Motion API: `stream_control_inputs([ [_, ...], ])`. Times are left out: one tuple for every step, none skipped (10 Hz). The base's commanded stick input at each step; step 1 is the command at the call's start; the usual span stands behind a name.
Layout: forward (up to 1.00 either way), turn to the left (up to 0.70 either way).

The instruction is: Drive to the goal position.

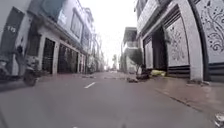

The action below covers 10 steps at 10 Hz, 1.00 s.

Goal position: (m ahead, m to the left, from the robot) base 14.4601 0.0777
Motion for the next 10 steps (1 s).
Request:
stream_control_inputs([
  [1.00,0.40],
  [1.00,0.39],
  [1.00,0.00],
  [1.00,0.00],
  [1.00,0.00],
  [1.00,0.00],
  [1.00,0.00],
  [1.00,0.00],
  [1.00,0.00],
  [1.00,-0.05],
])
